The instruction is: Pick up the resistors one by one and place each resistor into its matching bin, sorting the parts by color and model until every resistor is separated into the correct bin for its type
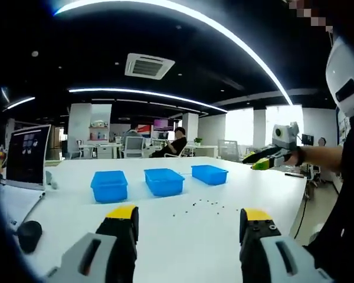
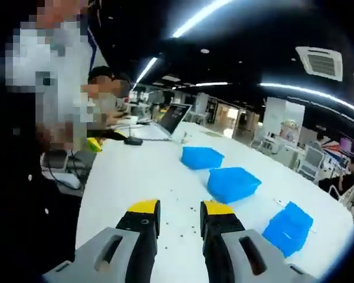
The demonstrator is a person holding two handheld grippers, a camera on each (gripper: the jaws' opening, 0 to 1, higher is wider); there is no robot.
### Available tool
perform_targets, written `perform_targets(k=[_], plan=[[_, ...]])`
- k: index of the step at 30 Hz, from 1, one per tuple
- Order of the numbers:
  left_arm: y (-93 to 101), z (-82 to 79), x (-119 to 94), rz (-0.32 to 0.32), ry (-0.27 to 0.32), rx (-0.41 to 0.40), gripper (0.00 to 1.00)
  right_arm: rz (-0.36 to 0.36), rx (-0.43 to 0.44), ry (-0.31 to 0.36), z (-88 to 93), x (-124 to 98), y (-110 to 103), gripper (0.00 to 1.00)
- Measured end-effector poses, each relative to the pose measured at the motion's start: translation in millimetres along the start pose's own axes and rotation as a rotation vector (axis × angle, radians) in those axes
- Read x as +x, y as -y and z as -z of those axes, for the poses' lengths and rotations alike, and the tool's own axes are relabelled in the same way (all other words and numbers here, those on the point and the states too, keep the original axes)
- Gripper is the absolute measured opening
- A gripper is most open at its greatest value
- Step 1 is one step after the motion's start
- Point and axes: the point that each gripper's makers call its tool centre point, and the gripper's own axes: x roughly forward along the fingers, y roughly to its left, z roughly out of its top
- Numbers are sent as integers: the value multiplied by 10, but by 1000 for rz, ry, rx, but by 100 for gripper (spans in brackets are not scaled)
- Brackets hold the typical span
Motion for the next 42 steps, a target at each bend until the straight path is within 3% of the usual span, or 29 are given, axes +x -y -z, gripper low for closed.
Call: perform_targets(k=[10, 19, 30, 42], plan=[[-28, 87, -71, -14, -24, -5, 70, -238, -293, -238, 19, 652, 92, 27], [8, 141, -122, -16, -42, -6, 70, -438, -522, -453, 347, 1150, 23, 22], [25, 198, -167, -21, -59, -12, 70, -546, -619, -587, 658, 1443, 124, 16], [-9, 251, -162, -26, -66, -23, 70, -584, -600, -626, 828, 1518, 119, 13]])
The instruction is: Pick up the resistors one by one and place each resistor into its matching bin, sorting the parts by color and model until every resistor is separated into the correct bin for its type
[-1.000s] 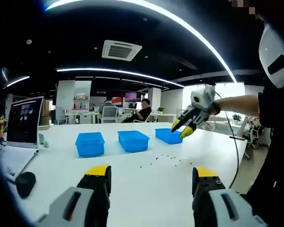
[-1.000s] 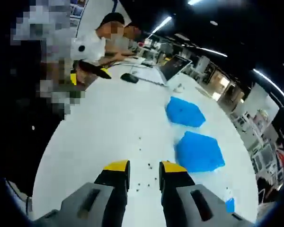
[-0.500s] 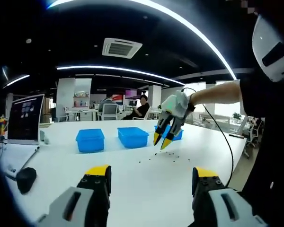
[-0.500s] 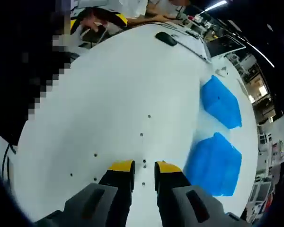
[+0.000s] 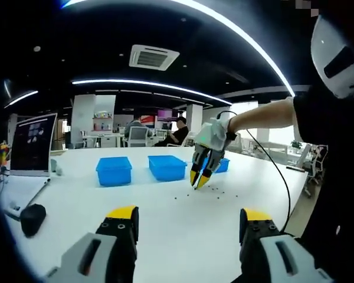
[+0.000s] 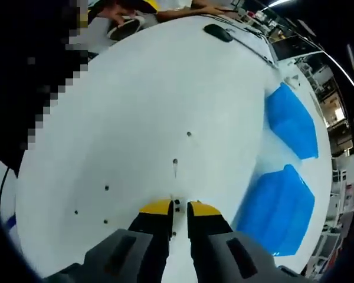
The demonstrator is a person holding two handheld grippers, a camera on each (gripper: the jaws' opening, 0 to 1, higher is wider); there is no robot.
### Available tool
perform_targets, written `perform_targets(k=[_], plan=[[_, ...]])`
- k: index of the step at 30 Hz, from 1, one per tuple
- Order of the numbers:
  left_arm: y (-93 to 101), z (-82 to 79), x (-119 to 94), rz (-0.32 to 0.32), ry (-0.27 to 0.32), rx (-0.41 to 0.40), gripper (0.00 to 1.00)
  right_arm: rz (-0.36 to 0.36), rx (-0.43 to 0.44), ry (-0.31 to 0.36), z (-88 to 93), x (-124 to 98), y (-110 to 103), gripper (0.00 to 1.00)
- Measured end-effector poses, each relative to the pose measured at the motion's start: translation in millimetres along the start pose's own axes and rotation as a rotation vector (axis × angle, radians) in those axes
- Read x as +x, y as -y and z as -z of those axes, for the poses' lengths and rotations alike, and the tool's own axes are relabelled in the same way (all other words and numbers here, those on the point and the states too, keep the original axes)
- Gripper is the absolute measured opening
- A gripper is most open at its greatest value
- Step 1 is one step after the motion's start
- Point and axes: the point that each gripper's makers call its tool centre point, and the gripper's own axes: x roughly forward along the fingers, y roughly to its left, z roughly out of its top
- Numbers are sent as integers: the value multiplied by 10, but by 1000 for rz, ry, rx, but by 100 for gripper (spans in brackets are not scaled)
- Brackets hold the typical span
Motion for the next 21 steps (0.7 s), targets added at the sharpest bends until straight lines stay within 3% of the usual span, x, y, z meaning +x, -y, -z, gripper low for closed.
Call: perform_targets(k=[12, 21], plan=[[15, -12, 30, 12, 8, -2, 71, -36, 25, -2, 11, 18, -21, 6], [26, -22, 36, 12, 7, 0, 70, -2, 17, 17, -2, -70, 0, 6]])
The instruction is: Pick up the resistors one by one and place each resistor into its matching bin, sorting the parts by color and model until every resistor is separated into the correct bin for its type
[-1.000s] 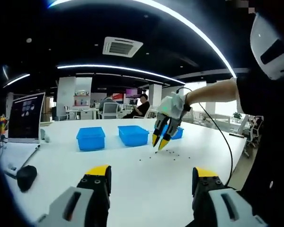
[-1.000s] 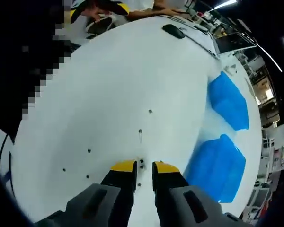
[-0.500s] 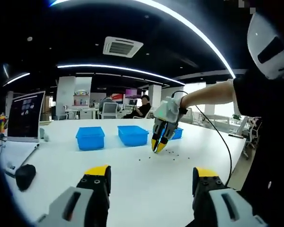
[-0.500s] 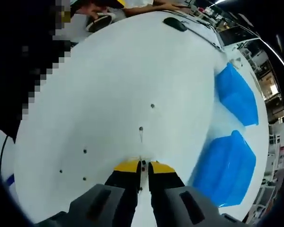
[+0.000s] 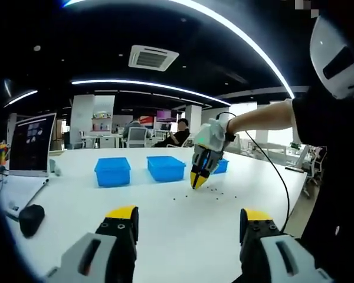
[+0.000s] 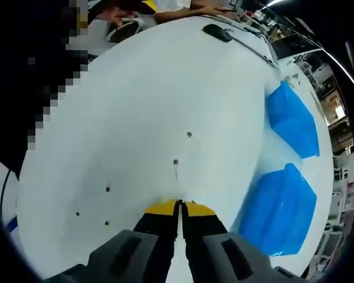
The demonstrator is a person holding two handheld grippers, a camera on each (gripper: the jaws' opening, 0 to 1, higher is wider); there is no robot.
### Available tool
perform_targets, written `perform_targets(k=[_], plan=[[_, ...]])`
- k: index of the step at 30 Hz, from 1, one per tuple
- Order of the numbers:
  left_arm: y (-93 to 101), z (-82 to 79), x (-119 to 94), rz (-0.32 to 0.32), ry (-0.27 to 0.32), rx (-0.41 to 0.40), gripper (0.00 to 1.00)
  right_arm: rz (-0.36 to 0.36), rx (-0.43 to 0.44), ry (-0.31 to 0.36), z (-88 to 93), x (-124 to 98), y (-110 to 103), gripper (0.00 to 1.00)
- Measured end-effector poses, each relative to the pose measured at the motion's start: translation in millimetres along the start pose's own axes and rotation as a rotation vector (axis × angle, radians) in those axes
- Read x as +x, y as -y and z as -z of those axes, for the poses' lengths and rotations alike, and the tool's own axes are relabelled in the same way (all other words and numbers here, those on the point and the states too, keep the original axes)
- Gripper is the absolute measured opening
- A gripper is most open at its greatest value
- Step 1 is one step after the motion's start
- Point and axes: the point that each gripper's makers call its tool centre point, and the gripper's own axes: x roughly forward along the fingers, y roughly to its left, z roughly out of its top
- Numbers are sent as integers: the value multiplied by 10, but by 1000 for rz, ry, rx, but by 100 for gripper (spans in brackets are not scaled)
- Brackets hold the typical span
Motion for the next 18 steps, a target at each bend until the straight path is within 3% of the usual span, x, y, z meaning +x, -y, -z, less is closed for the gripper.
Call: perform_targets(k=[5, 13, 18], plan=[[25, -19, 5, 4, 2, 3, 70, 25, 42, 44, -54, -93, -21, 6], [93, -42, 7, 15, 3, 15, 70, 9, 22, 3, 35, -8, -200, 6], [92, -41, -22, 12, 4, 13, 70, -24, 42, 13, -3, -42, -284, 18]])
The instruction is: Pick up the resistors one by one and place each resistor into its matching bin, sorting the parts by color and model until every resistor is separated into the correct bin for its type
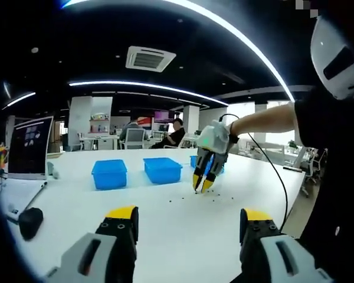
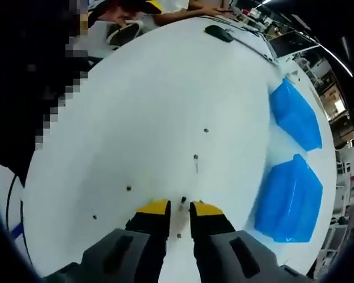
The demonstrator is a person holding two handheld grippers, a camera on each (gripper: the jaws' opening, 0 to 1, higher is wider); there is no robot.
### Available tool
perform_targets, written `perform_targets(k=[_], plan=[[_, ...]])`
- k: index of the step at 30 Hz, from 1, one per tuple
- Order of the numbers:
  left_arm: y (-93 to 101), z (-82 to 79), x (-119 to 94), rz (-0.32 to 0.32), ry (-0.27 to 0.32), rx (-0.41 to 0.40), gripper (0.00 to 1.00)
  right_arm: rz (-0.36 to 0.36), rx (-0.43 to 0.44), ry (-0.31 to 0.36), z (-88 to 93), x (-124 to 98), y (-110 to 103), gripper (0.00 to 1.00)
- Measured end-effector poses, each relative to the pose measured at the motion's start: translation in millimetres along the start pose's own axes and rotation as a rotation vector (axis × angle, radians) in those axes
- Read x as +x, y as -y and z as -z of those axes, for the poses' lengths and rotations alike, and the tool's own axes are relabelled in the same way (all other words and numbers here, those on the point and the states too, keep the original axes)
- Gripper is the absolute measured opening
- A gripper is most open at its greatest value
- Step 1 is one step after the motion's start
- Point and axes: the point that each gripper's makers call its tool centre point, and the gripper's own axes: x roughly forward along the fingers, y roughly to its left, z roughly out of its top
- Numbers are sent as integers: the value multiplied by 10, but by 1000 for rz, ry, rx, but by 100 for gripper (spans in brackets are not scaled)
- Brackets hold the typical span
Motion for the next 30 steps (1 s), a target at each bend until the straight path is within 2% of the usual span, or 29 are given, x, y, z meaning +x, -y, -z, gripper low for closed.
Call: perform_targets(k=[9, 19, 23, 25, 30], plan=[[32, 0, 11, 12, 1, 4, 71, 5, 17, 4, -12, -24, 17, 17], [-15, 29, -20, -1, -4, -1, 71, -15, 137, -13, -12, 107, 99, 14], [-33, 27, -15, -1, -3, -2, 70, -23, 164, -22, 1, 106, 104, 6], [-43, 25, -14, -2, -3, -2, 70, -27, 189, -27, 0, 101, 93, 5], [-37, 26, 2, 3, -3, -2, 70, -20, 170, -28, 0, 89, 78, 5]])
